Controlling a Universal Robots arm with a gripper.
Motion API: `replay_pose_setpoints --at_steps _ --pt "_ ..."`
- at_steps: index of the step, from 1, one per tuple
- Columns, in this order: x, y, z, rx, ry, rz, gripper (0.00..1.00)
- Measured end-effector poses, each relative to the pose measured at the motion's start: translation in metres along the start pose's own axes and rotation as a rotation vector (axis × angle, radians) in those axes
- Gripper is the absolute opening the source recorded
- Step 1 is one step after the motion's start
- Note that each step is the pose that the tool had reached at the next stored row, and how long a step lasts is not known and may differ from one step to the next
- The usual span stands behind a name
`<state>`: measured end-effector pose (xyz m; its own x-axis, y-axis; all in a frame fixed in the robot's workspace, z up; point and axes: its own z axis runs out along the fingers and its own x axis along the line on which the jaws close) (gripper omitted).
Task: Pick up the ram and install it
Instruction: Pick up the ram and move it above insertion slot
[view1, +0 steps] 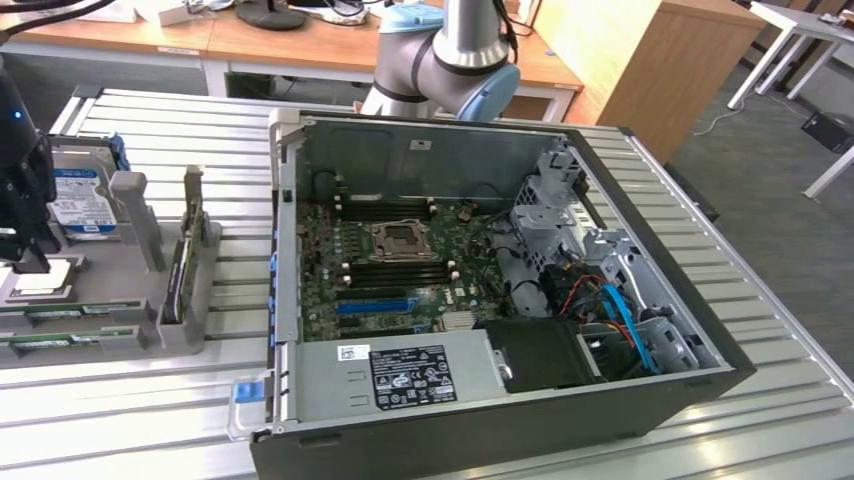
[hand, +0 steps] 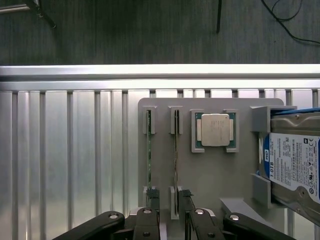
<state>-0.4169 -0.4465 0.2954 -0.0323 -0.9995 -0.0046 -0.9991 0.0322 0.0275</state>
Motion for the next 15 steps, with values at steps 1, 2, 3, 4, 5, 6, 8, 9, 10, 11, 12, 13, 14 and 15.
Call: replay_pose_setpoints --at_steps 1,2,3,4,5,6,8,9,10,11,12,13,14,15 --pt "0.0000 0.0000 0.0006 -0.0001 0.0001 0.000 0.30" --pt "0.0000 0.0000 0.0012 0.0000 0.0000 0.000 0.30" --pt "0.0000 -0.0001 0.0018 0.0000 0.0000 0.000 0.30" --pt "0.0000 -0.0001 0.0024 -0.0001 0.0001 0.000 0.30" --pt "0.0000 -0.0001 0.0031 -0.0001 0.0000 0.000 0.30" --pt "0.0000 -0.0001 0.0038 0.0000 0.0000 0.000 0.30" --pt "0.0000 -0.0002 0.0052 0.0000 0.0000 0.000 0.30" --pt "0.0000 -0.0002 0.0059 0.0000 0.0000 0.000 0.30" --pt "0.0000 -0.0002 0.0066 0.0000 0.0000 0.000 0.30" --pt "0.0000 -0.0002 0.0073 0.0000 0.0000 0.000 0.30" --pt "0.0000 -0.0002 0.0080 0.0000 0.0000 0.000 0.30" --pt "0.0000 -0.0002 0.0088 -0.0001 0.0001 0.000 0.30" --pt "0.0001 -0.0003 0.0095 0.0000 0.0001 0.000 0.30" --pt "0.0001 -0.0003 0.0103 0.0000 0.0000 0.000 0.30"
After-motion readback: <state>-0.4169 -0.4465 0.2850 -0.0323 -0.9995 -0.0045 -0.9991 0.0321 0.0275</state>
